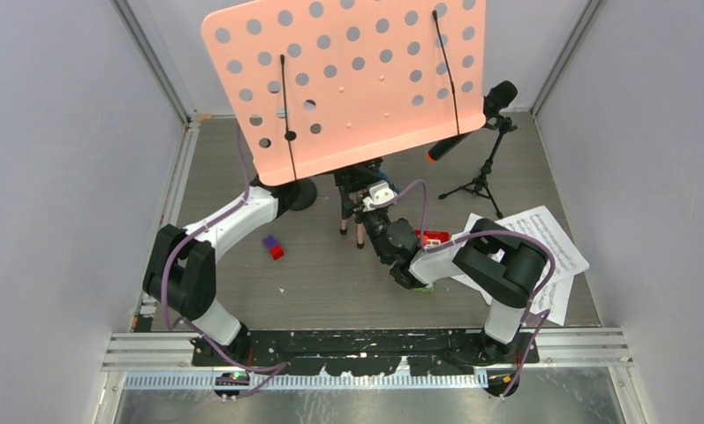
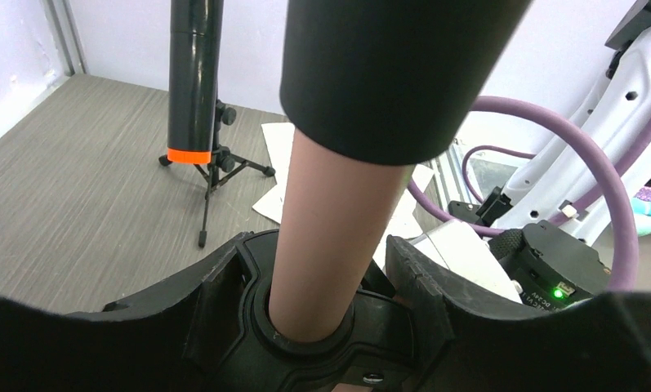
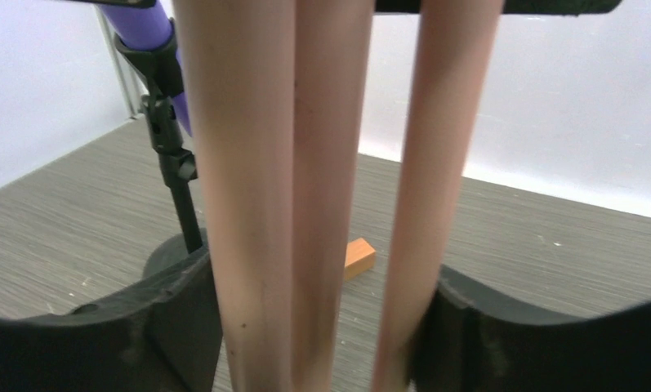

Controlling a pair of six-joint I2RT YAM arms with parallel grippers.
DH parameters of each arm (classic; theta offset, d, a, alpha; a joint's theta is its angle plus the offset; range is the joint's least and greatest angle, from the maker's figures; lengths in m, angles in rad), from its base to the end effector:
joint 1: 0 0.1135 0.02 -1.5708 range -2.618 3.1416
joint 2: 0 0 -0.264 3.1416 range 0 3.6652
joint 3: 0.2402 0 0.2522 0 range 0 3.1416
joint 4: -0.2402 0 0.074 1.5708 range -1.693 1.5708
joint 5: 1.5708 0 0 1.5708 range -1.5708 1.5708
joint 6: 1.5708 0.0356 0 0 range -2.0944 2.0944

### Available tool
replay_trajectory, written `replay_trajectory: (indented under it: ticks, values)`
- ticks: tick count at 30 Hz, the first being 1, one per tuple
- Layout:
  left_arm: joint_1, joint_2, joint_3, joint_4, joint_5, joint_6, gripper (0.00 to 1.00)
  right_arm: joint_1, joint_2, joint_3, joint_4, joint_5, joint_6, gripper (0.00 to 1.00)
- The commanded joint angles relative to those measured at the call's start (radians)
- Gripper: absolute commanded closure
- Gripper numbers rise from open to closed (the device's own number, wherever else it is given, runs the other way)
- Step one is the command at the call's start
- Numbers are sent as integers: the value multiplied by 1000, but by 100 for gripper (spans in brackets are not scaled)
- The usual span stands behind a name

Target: Pack up the instrument practice props

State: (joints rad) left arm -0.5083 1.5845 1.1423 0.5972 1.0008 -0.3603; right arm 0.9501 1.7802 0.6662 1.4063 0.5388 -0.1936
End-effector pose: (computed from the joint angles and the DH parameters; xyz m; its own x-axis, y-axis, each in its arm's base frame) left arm 0.3023 -0.2027 0.3413 -0.2226 -0.0938 -0.9704 0.9733 0.0358 -0.2267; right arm 0.2108 0.2634 0.2085 0.2438 0.0571 -0.9681 -0.3725 0.9272 -0.0391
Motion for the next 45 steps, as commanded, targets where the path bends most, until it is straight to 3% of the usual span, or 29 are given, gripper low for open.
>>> replay_trajectory:
  ticks: [1, 4, 7, 11, 16, 23, 28, 32, 36, 41, 45]
  values:
    - [-13, -10, 12, -39, 40, -14, 100, 8, 28, 33, 30, 65, -44, 39]
    - [-12, -18, 12, -43, 36, -13, 100, 17, 22, 18, 30, 58, -58, 57]
    - [-12, -27, 12, -46, 32, -14, 98, 33, 10, 5, 30, 56, -97, 84]
    - [-12, -46, 6, -51, 30, -15, 94, 74, -22, 4, 30, 81, -208, 98]
    - [-12, -112, -25, -64, -15, -15, 100, 120, -130, 8, -81, 118, -270, 100]
    - [-12, -307, -120, -97, -180, -2, 100, 159, -413, 88, -555, -3, -156, 99]
    - [-10, -485, -185, -237, -358, 20, 100, 172, -521, 233, -889, -134, -51, 100]
    - [-9, -630, -252, -361, -538, 5, 100, 194, -511, 402, -1078, -224, 3, 99]
    - [-7, -805, -353, -470, -768, -137, 100, 211, -454, 564, -1254, -326, 46, 100]
    - [-7, -972, -414, -725, -1028, -280, 100, 212, -373, 695, -1357, -403, 67, 100]
    - [-7, -1090, -460, -865, -1151, -363, 100, 211, -290, 812, -1452, -460, 65, 99]
